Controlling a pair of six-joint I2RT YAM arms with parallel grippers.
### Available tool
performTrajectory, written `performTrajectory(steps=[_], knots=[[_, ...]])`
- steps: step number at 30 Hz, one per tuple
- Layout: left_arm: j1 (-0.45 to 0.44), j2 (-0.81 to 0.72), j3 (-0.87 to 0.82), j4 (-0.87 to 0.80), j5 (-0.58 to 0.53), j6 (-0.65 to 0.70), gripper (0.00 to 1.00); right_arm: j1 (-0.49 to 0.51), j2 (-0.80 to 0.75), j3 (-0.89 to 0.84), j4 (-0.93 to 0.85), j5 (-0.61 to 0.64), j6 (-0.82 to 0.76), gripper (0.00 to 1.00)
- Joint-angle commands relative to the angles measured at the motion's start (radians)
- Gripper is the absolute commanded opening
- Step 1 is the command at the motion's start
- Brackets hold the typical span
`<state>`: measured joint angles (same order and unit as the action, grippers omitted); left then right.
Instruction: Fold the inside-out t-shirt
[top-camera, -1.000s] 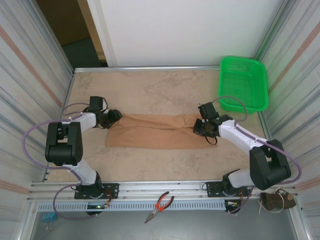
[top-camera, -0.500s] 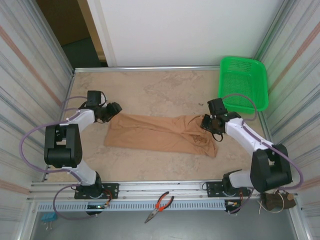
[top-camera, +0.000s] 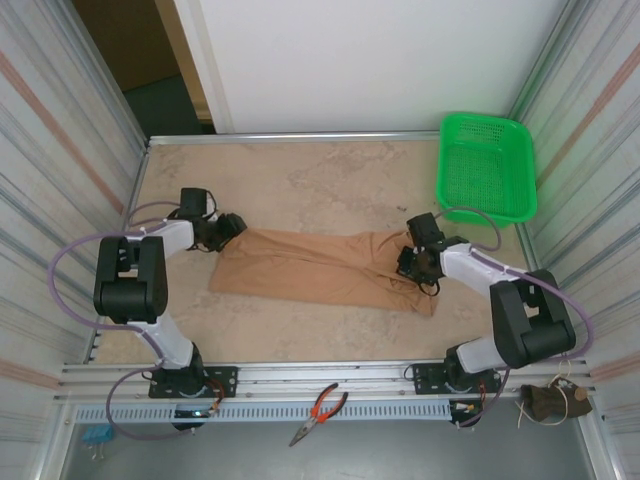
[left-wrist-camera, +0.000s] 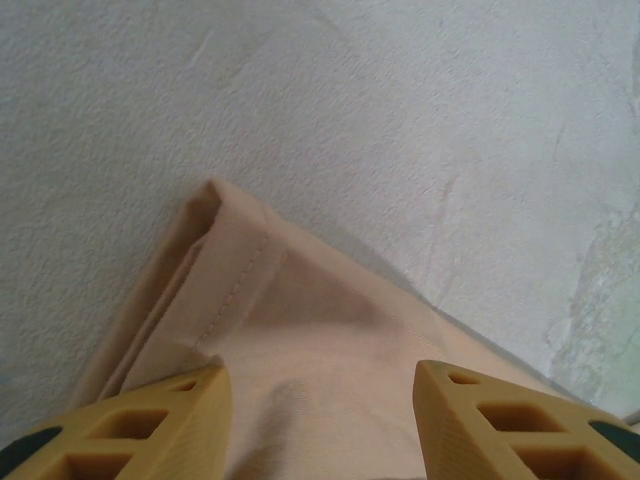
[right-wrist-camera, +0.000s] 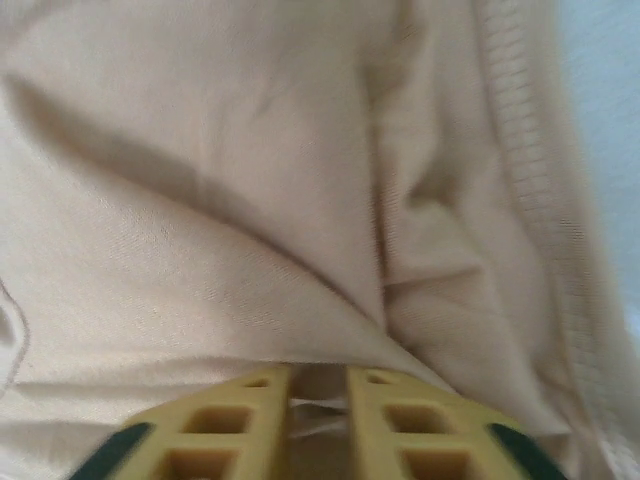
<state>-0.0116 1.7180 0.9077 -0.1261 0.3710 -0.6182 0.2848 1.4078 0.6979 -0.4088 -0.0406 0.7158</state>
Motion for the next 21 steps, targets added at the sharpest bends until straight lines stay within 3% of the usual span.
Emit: performTrajectory(steps=[1, 7, 13, 17, 20, 21], knots=[[0.016, -0.007, -0.022, 0.008, 0.004, 0.001, 0.51, -0.056, -0.09, 0.054, -0.079, 0.004, -0.043, 0.39], [0.015, -0.017, -0.031, 0.013, 0.007, 0.0, 0.51, -0.137, -0.049, 0.082, -0.109, -0.018, -0.098, 0.73], [0.015, -0.012, -0.033, 0.019, 0.013, -0.001, 0.51, -0.141, 0.061, 0.063, -0.05, -0.046, -0.082, 0.8], [0.015, -0.01, -0.036, 0.021, 0.013, -0.003, 0.51, -0.106, 0.125, 0.054, -0.002, -0.082, -0.053, 0.78], [0.017, -0.011, -0.043, 0.027, 0.015, -0.005, 0.51, -0.054, 0.135, 0.046, 0.018, -0.078, -0.027, 0.6], [0.017, -0.012, -0.045, 0.028, 0.015, -0.005, 0.51, -0.042, 0.137, 0.043, 0.026, -0.078, -0.018, 0.46]])
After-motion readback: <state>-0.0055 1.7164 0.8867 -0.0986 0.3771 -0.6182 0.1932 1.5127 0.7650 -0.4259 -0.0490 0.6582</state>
